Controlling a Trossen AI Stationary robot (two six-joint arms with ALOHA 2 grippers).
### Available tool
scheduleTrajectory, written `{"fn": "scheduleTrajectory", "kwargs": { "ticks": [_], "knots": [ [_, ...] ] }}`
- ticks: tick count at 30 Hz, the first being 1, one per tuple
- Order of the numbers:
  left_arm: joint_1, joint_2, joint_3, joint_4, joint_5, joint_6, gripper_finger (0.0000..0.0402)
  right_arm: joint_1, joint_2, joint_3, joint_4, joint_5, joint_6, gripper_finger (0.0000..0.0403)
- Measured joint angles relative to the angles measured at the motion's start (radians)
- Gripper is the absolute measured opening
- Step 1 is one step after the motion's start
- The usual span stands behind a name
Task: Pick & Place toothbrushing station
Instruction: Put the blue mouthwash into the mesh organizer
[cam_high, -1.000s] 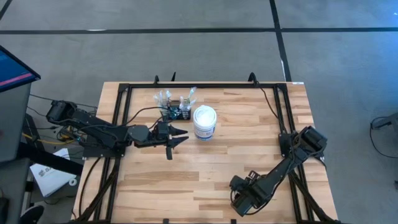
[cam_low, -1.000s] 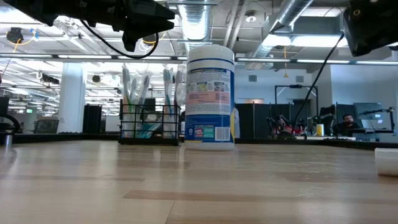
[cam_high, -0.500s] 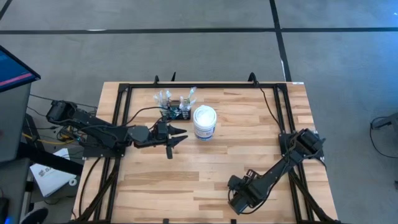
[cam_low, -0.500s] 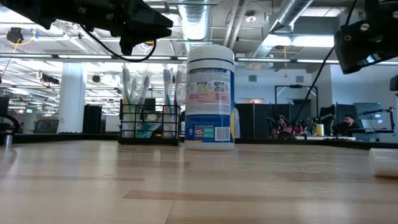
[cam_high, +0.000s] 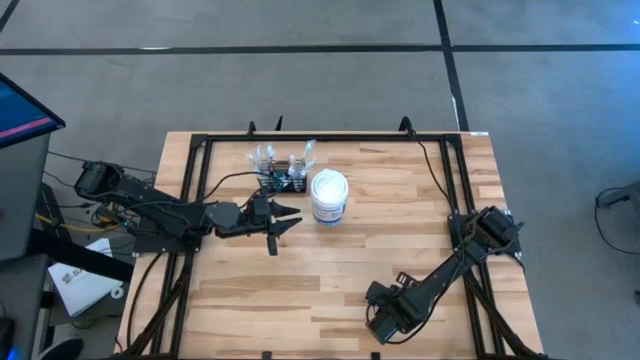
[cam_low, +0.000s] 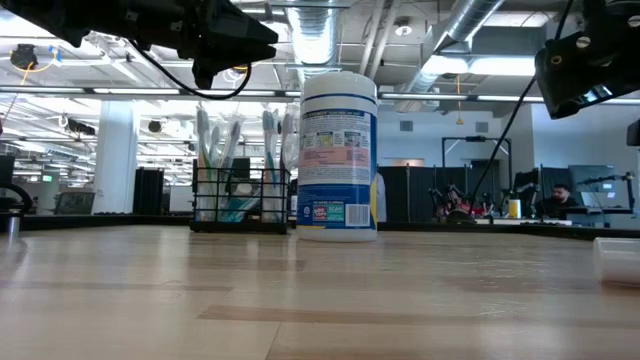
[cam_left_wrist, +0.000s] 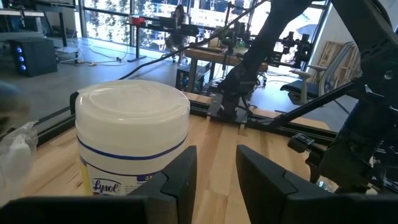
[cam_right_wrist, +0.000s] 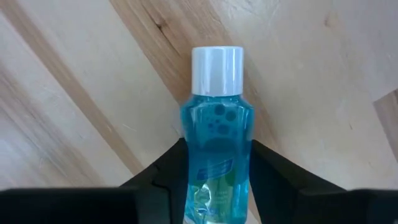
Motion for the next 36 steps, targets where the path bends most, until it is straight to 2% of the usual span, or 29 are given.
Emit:
{"fn": "scheduleTrajectory", "kwargs": {
  "ticks": [7, 17, 22, 27, 36],
  "knots": [
    [0.000, 0.000, 0.000, 0.000, 0.000, 0.000, 0.0107, 0.000, 0.009, 0.048, -0.058, 0.052, -0.038, 0.0136],
    [0.000, 0.000, 0.000, 0.000, 0.000, 0.000, 0.0107, -0.008, 0.006, 0.097, -0.114, 0.138, -0.080, 0.0103],
    [0.000, 0.000, 0.000, 0.000, 0.004, -0.013, 0.0107, -0.010, 0.006, 0.147, -0.165, 0.247, -0.082, 0.0103],
    [0.000, 0.000, 0.000, 0.007, 0.051, -0.019, 0.0107, -0.017, 0.006, 0.244, -0.233, 0.393, -0.119, 0.0103],
    [0.000, 0.000, 0.001, 0.065, 0.167, -0.015, 0.0107, -0.060, 0.004, 0.404, -0.228, 0.595, -0.309, 0.0103]
  ]
}}
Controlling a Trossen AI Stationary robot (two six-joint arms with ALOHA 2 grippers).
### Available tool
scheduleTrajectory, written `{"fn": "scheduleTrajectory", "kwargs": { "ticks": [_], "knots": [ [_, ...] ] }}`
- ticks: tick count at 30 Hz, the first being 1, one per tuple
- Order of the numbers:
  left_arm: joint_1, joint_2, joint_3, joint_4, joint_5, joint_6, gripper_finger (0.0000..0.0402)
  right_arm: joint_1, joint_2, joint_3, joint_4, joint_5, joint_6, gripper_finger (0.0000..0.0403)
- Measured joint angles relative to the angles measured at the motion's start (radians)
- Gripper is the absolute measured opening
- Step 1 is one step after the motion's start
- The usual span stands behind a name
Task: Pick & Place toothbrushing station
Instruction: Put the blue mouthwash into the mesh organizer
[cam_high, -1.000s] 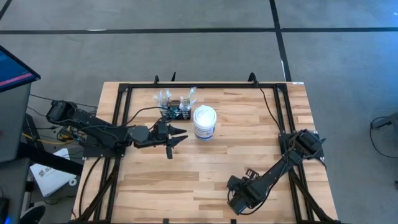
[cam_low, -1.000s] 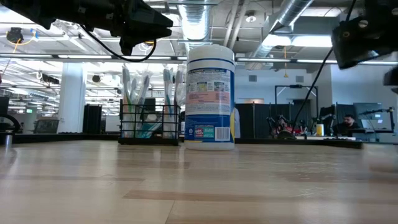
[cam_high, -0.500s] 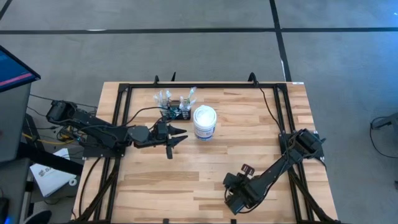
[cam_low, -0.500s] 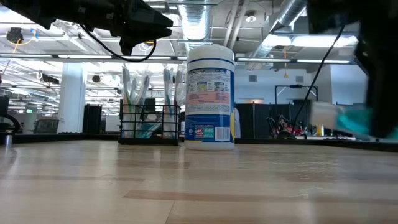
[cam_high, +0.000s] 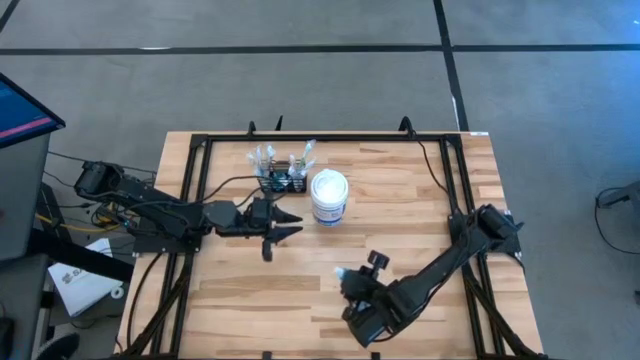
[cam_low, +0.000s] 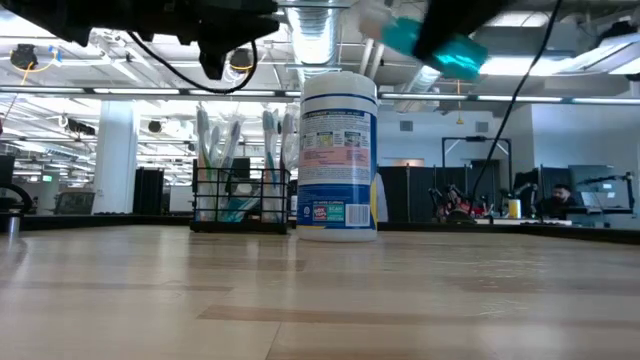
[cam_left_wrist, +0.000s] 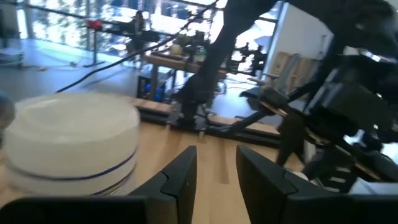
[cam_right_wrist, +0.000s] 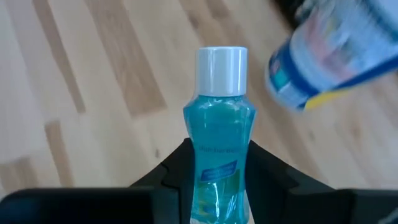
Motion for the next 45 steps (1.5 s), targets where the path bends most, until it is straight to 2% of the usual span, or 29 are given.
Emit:
{"fn": "scheduleTrajectory", "kwargs": {
  "ticks": [8, 12, 19, 29, 38, 45],
  "knots": [
    [-0.026, 0.000, 0.000, 0.062, 0.080, 0.086, 0.0107, -0.035, 0.000, 0.086, 0.025, 0.110, -0.136, 0.0103],
    [-0.049, 0.000, 0.000, 0.097, 0.102, 0.135, 0.0107, -0.049, 0.000, 0.115, 0.084, 0.142, -0.223, 0.0103],
    [-0.081, 0.000, 0.000, 0.157, 0.200, 0.228, 0.0107, -0.074, -0.001, 0.176, 0.200, 0.217, -0.392, 0.0103],
    [-0.111, 0.001, 0.000, 0.207, 0.285, 0.289, 0.0107, -0.092, -0.001, 0.185, 0.420, 0.217, -0.627, 0.0103],
    [-0.111, 0.002, 0.000, 0.209, 0.312, 0.292, 0.0110, -0.093, -0.001, 0.185, 0.465, 0.213, -0.671, 0.0103],
    [-0.122, 0.057, -0.001, 0.277, 0.331, 0.345, 0.0149, -0.095, -0.001, 0.185, 0.483, 0.213, -0.688, 0.0103]
  ]
}}
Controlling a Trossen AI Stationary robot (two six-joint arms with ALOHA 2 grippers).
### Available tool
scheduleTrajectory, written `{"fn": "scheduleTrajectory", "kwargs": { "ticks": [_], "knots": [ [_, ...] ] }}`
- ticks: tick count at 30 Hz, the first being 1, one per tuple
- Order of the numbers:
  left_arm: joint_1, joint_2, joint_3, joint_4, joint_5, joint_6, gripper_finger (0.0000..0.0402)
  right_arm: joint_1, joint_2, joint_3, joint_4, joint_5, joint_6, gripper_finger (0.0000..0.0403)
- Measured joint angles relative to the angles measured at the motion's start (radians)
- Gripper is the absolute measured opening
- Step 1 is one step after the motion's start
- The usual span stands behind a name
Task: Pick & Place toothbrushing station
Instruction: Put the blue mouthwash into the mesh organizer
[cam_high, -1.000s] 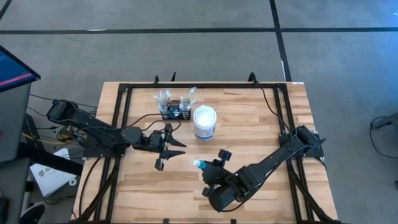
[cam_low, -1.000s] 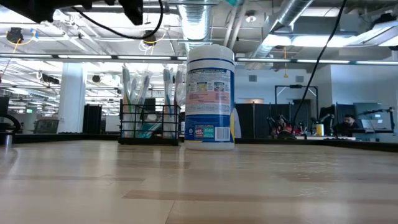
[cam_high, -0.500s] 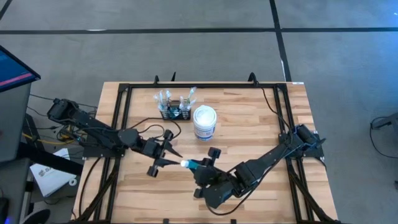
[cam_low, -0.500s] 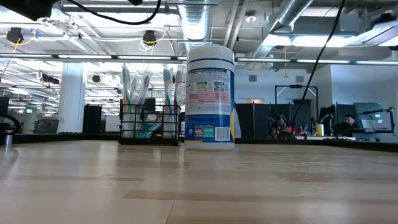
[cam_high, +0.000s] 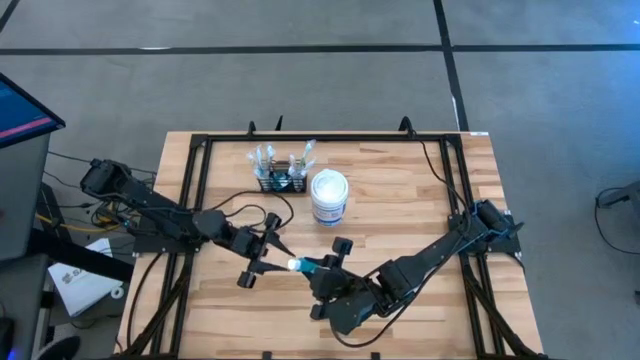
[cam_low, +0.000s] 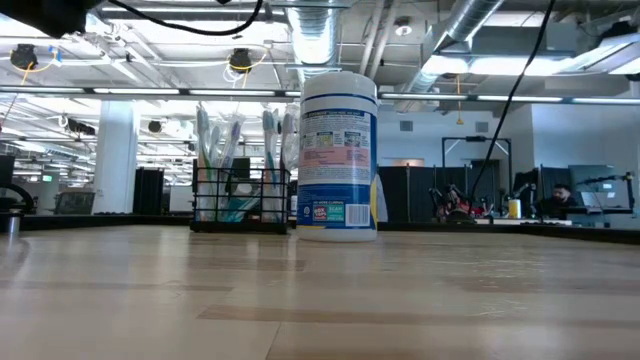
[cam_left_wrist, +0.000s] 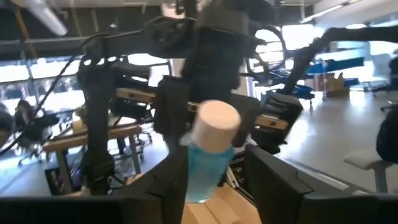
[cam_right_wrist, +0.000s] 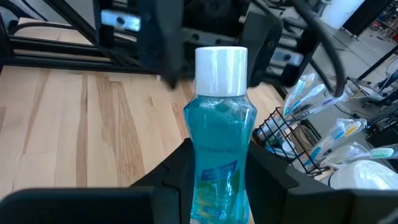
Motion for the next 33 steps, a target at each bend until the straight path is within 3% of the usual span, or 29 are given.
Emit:
{"fn": "scheduleTrajectory", "kwargs": {
  "ticks": [7, 13, 33],
  "knots": [
    [0.001, 0.056, 0.000, 0.084, 0.051, 0.040, 0.0204, -0.001, 0.000, 0.000, 0.016, -0.005, -0.016, 0.0103],
    [0.001, 0.054, 0.000, 0.136, 0.061, 0.046, 0.0227, -0.003, 0.000, 0.000, 0.039, -0.012, -0.025, 0.0103],
    [0.002, 0.096, 0.000, 0.244, 0.071, 0.068, 0.0209, -0.037, 0.000, 0.000, 0.107, -0.078, -0.076, 0.0103]
  ]
}}
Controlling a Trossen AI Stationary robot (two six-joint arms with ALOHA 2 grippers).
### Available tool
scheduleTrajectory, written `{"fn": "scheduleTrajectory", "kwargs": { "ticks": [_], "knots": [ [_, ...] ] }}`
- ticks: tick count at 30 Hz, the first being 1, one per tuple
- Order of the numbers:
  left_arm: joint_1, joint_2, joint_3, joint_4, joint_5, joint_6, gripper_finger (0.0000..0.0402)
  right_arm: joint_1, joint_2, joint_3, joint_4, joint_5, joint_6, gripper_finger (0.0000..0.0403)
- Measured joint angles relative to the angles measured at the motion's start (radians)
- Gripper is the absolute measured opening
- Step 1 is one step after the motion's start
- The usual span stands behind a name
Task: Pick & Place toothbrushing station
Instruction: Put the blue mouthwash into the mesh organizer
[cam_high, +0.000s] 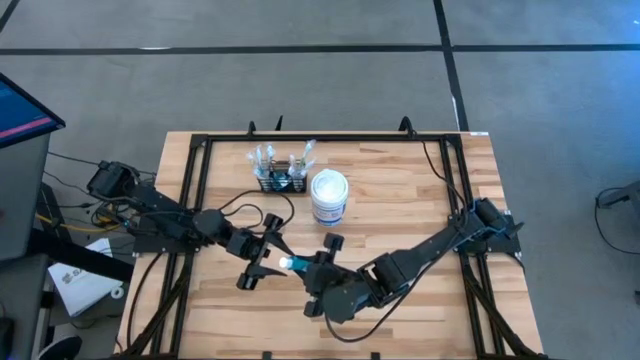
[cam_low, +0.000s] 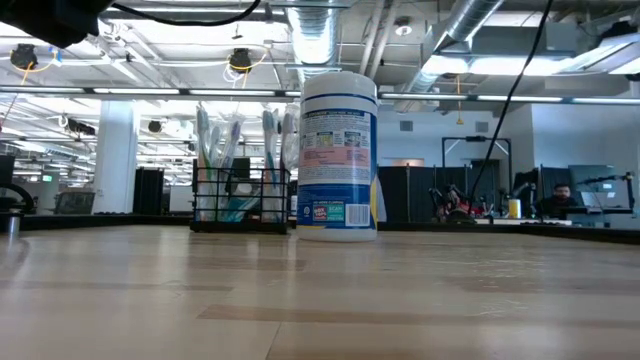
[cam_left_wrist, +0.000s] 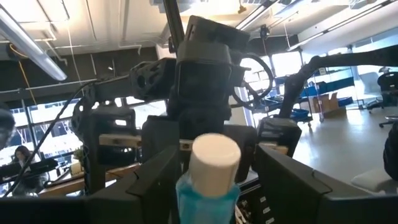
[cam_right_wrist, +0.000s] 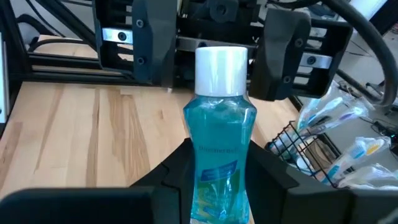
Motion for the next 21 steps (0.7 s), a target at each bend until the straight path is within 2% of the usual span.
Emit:
{"fn": "scheduleTrajectory", "kwargs": {
  "ticks": [10, 21],
  "knots": [
    [0.000, 0.000, 0.000, 0.004, 0.000, -0.001, 0.0178, 0.000, 0.000, 0.000, 0.009, -0.009, 0.000, 0.0103],
    [0.000, 0.000, 0.000, 0.008, -0.001, 0.009, 0.0091, -0.008, 0.000, 0.000, 0.009, -0.012, 0.004, 0.0103]
  ]
}}
